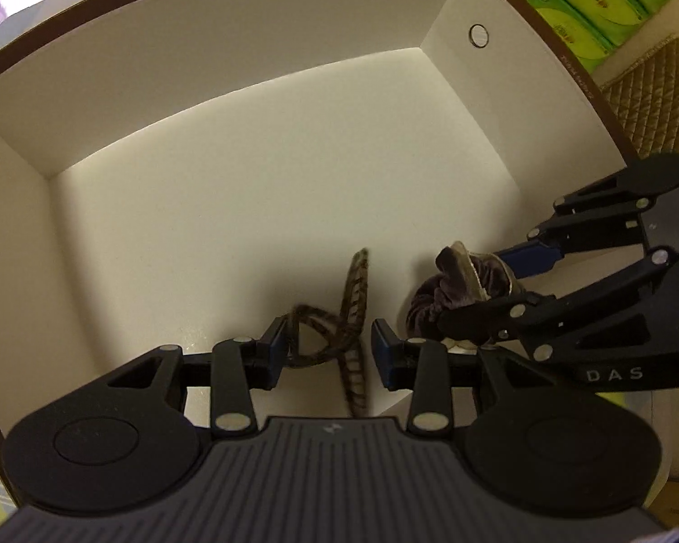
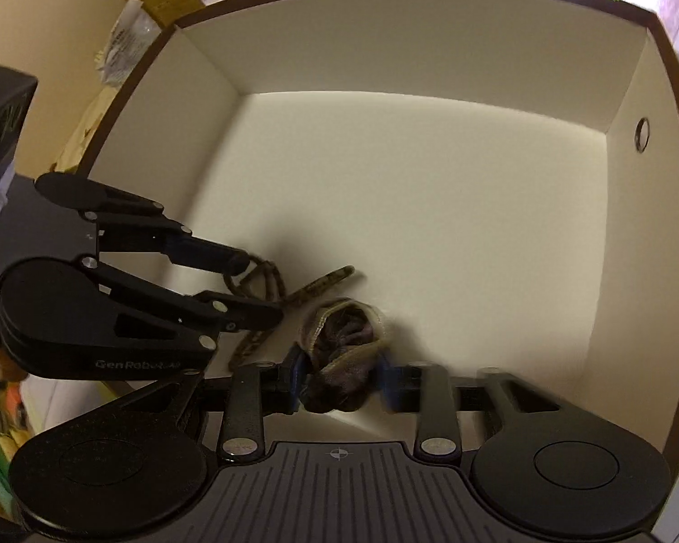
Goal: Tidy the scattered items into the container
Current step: 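Open both tools to drop the hair clip and sock into the box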
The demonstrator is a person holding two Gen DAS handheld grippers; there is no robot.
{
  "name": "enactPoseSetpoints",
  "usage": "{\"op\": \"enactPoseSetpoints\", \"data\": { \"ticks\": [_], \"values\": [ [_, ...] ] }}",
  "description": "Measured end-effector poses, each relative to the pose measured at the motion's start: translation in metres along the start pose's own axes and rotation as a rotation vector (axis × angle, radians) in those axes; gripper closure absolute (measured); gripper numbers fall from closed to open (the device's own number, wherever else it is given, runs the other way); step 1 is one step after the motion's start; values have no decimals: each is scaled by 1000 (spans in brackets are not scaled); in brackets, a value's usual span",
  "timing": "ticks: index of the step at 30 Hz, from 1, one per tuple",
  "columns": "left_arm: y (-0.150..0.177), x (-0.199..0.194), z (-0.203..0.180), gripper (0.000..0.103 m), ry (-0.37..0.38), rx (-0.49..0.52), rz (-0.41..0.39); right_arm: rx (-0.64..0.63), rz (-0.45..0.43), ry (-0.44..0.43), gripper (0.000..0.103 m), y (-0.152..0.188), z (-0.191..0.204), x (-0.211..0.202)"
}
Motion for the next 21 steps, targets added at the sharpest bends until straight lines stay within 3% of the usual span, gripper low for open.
{"op": "enactPoseSetpoints", "data": {
  "ticks": [1,13,21],
  "values": [
    [1,0,1,65,-11,-1,-1,-15,-8,26,16,-2,-1,-1],
    [11,-14,6,28,-86,-16,-14,-14,-4,46,15,11,-15,-21],
    [13,-29,13,24,-121,-29,-41,-31,-34,60,14,21,8,-33]
  ]
}}
Point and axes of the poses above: each gripper's, at about its wrist camera, not at the fingertips, and x roughly the way its jaws point, z to its left, y to its underside, the point moved 7 cm from there along x, roughly the way its jaws point, and after that the axes turned 12 degrees about -y, right-handed, at the moved point
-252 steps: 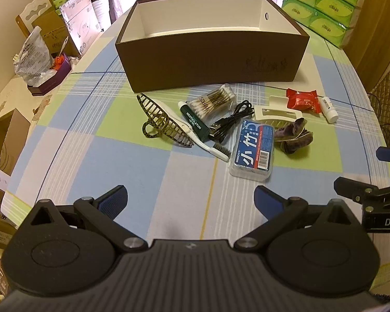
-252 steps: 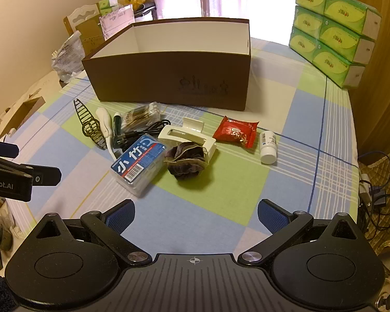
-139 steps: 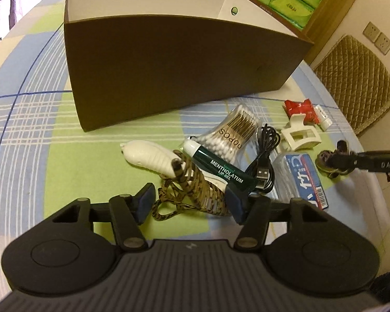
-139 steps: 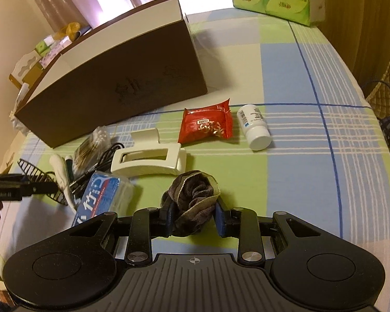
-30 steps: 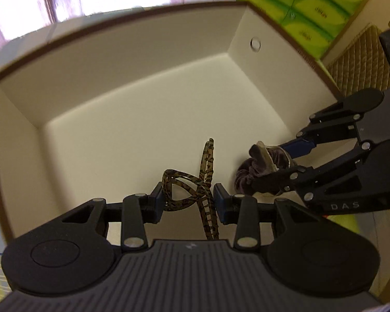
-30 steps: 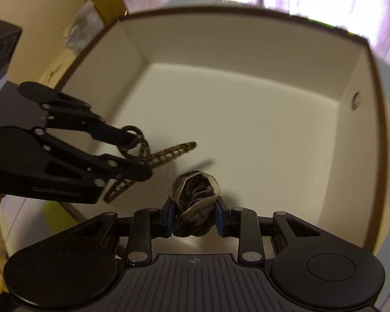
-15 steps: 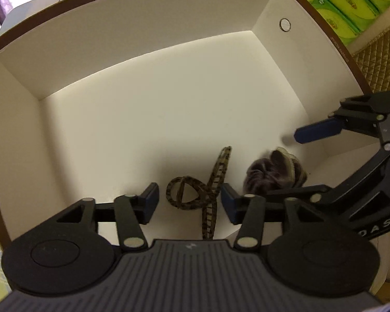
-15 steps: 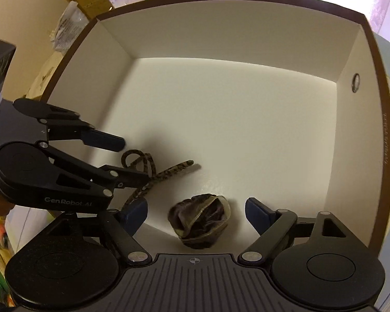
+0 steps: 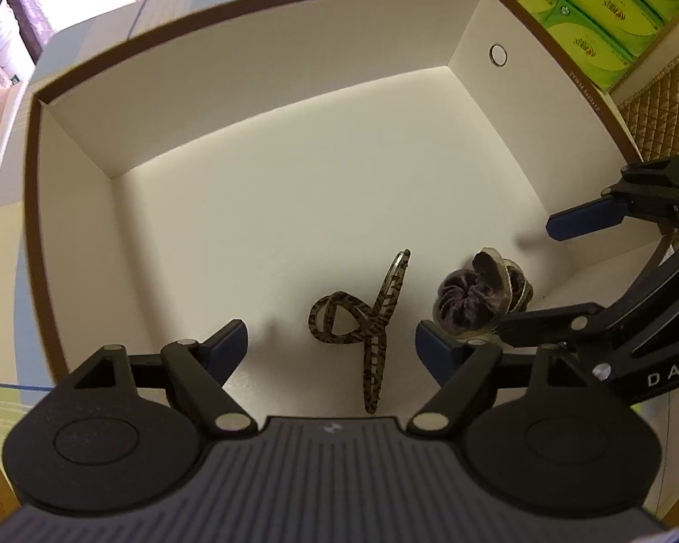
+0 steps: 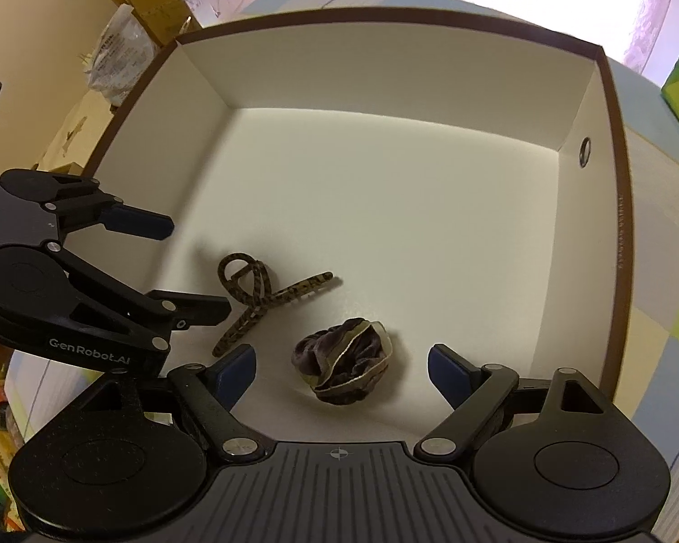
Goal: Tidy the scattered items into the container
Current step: 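Open both tools to drop the hair clip and sock into the box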
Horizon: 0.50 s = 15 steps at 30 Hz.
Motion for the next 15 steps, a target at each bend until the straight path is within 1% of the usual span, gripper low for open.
{"op": "enactPoseSetpoints", "data": {
  "ticks": [6,9,15],
  "values": [
    [2,-23,-3,24,-38,-6,-36,-19,-38,5,14,3,10,-9],
    [5,-34,-4,20,-57,-11,-55,-30,-59,8,14,4,16,-16],
    [13,-58,-8,19,-102,-9,-108,-53,-107,7,14,12,28,-34]
  ]
}}
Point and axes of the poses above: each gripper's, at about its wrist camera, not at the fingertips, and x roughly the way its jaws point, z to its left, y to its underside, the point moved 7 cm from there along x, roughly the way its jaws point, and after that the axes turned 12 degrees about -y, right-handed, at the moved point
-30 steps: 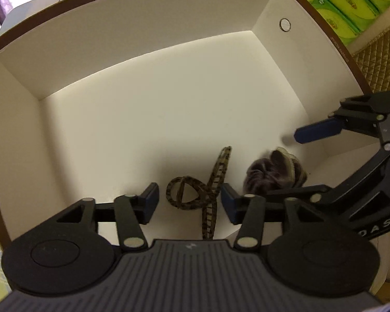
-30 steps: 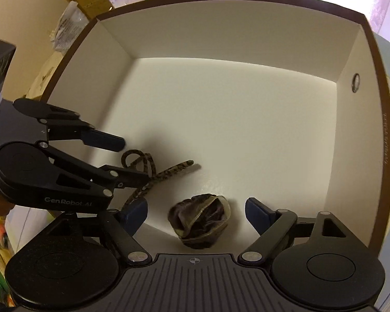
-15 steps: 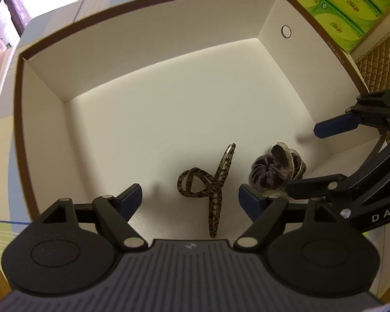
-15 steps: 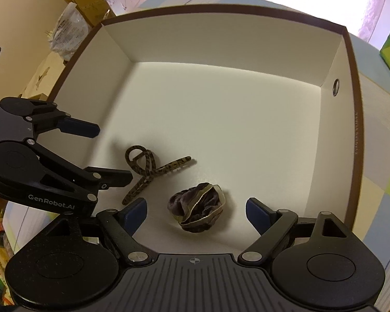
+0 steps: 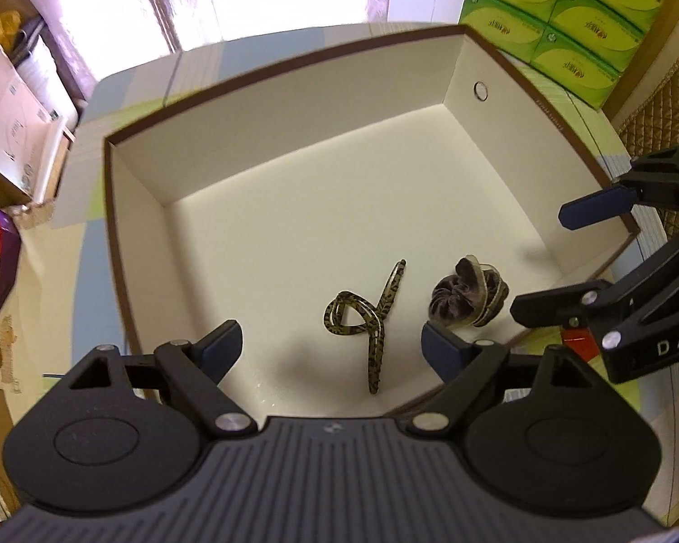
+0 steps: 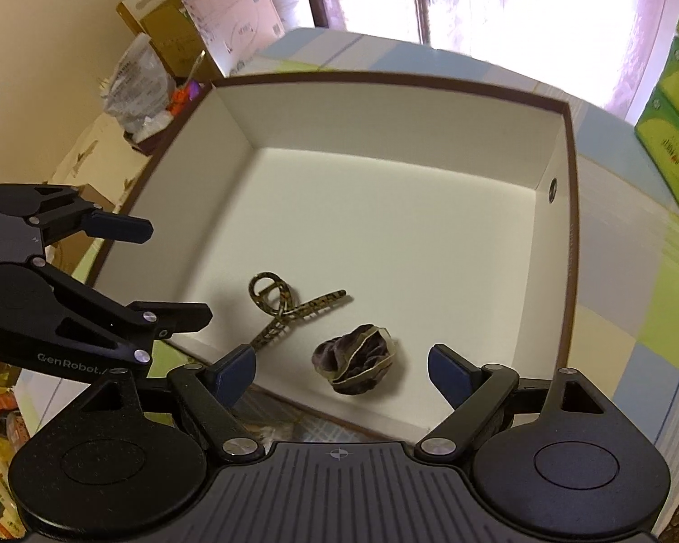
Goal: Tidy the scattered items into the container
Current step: 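Open both tools to drop the hair clip and sock into the box, then withdraw both tools from the box back toward the remaining items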
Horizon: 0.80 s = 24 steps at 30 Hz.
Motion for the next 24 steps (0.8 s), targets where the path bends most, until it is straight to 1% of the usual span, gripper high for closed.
{"op": "enactPoseSetpoints", "data": {
  "ticks": [3,8,17,24],
  "values": [
    [4,-16,0,19,-21,-5,-27,-16,-23,3,14,4,5,-11],
    [13,-44,0,19,-73,-16,-99,-29,-80,-12,14,13,14,-31],
    [34,-91,0,19,-103,-60,-176,-56,-177,-27,14,30,29,-75],
    [58,-115,-3,19,-106,-98,-207,-78,-244,-14,14,53,34,-101]
  ]
}}
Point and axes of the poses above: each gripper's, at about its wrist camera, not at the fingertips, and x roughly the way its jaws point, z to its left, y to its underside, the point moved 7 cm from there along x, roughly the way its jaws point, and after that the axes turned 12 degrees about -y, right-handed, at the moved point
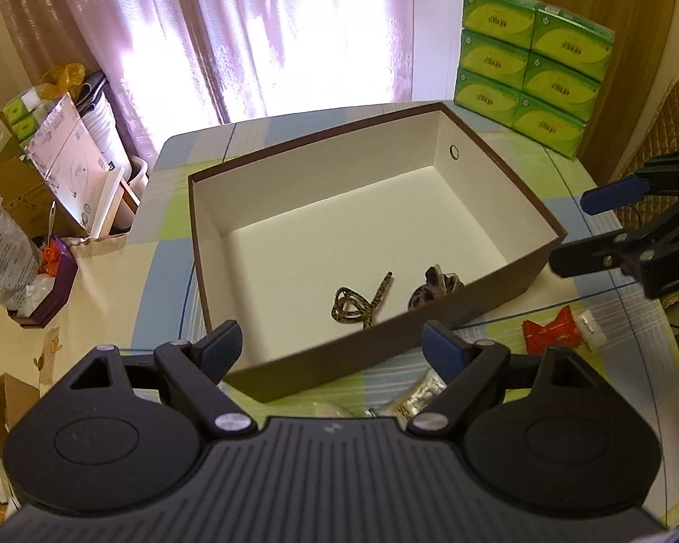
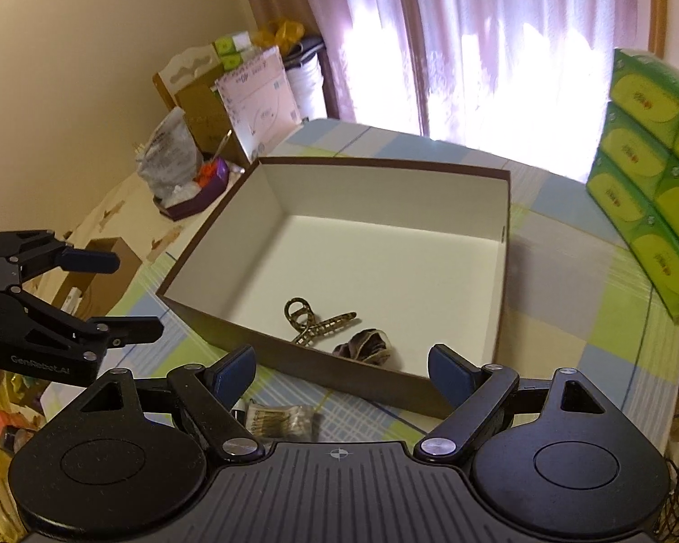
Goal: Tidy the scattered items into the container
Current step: 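Withdraw both tools from the box back toward the remaining items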
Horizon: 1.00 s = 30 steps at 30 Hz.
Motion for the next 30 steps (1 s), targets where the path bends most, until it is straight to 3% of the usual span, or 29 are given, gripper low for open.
{"op": "enactPoseSetpoints", "data": {
  "ticks": [17,30],
  "values": [
    [59,-40,7,19,-27,-68,-48,-1,-128,78,14,59,-3,-39],
    [125,-21,1,21,-12,-140,37,65,-135,137,14,119,-9,-31]
  ]
}}
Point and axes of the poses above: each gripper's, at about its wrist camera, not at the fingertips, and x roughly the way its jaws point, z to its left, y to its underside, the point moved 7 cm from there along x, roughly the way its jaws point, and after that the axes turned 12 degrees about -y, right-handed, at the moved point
